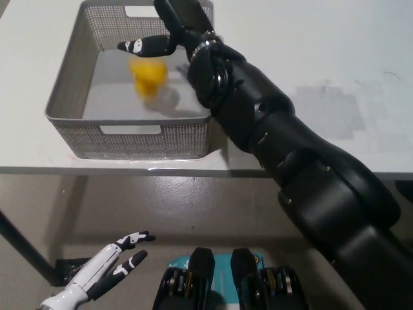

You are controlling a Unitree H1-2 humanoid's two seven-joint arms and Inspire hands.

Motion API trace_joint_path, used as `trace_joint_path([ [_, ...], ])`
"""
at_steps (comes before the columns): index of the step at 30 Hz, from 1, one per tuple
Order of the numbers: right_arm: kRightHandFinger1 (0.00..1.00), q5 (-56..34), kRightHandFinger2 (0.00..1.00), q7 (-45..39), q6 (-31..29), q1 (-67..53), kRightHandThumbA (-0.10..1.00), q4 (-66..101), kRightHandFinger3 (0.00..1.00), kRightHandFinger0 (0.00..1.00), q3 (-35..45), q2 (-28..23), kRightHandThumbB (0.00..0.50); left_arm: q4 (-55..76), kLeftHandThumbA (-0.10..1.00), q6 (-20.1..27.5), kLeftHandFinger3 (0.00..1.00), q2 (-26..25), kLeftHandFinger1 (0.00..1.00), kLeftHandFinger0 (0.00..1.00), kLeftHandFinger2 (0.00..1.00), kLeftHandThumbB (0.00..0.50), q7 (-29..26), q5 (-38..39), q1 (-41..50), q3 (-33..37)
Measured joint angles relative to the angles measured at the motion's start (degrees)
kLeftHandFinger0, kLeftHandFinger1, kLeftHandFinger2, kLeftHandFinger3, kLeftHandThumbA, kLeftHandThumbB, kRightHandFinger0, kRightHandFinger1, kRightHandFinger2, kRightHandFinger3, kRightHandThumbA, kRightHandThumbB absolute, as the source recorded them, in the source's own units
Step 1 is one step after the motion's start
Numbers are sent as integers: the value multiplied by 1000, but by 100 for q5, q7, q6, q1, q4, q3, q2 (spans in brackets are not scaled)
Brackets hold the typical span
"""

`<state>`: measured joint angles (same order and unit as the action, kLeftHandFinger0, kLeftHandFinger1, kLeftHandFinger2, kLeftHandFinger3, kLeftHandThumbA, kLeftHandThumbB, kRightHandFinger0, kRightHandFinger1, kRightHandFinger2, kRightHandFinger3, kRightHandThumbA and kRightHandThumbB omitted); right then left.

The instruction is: Use the right hand to pick up a yellow duck toy and place it into a container on the left hand side

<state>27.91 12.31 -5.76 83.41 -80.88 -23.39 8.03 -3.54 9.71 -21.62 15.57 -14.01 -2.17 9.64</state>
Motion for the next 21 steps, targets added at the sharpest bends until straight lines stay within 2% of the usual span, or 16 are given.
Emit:
trace_joint_path([
  [15, 1000, 15, 1000, -399, 133, 0, 1000, 22, 1000, 1000, -48, -213, 500, 15, 1000, -7, 1000, -28, 1000, 1000, 1000, 467, 74, -25, -64, 15],
  [21, 1000, -2, 1000, -466, 131, -14, 1000, 328, 1000, 1000, -4, -458, 500, 15, 1000, -15, 1000, -29, 1000, 1000, 1000, 471, 90, -59, -81, 19],
])
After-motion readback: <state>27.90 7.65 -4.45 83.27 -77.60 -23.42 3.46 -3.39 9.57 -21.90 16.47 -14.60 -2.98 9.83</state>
